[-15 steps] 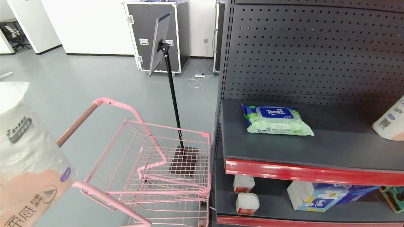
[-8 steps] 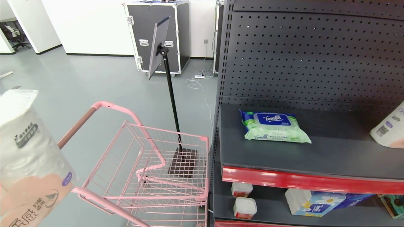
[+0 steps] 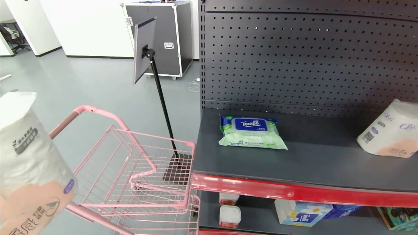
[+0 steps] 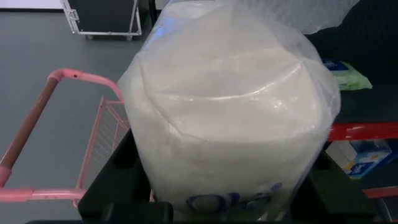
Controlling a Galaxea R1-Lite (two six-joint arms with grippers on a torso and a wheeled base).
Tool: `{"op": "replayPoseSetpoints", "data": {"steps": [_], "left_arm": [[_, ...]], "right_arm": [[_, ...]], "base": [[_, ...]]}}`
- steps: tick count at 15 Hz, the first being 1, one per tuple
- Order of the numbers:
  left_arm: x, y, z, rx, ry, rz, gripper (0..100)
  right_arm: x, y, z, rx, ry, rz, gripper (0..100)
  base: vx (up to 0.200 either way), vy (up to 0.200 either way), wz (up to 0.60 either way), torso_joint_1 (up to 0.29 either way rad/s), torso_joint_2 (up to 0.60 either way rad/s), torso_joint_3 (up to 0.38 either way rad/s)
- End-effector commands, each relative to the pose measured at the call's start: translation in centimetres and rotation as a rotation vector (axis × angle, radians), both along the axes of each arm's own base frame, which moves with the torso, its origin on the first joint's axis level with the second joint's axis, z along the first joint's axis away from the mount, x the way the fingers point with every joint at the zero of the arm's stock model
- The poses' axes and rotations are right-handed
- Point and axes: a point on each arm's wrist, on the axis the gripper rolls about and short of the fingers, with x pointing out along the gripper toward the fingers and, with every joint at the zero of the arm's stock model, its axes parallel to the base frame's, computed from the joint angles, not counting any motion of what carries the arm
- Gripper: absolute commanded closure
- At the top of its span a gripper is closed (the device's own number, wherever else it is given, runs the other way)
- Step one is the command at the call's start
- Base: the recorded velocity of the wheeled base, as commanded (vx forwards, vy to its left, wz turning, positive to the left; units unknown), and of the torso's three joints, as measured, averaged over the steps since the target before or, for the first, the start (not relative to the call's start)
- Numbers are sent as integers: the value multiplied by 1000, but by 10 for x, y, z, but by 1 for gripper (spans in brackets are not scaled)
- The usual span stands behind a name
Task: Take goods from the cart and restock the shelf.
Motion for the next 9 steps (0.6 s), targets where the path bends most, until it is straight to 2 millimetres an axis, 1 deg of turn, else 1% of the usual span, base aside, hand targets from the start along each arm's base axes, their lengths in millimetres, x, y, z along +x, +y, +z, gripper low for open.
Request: {"op": "replayPoseSetpoints", "data": {"steps": [1, 9], "left_arm": [[0, 0, 0, 10, 1, -1, 100], [1, -1, -1, 20, 5, -4, 100]], "right_arm": [[0, 0, 0, -1, 0, 0, 0], [0, 0, 0, -2, 0, 1, 0]], "base": [[0, -200, 0, 2, -2, -2], [0, -200, 0, 1, 4, 2]]}}
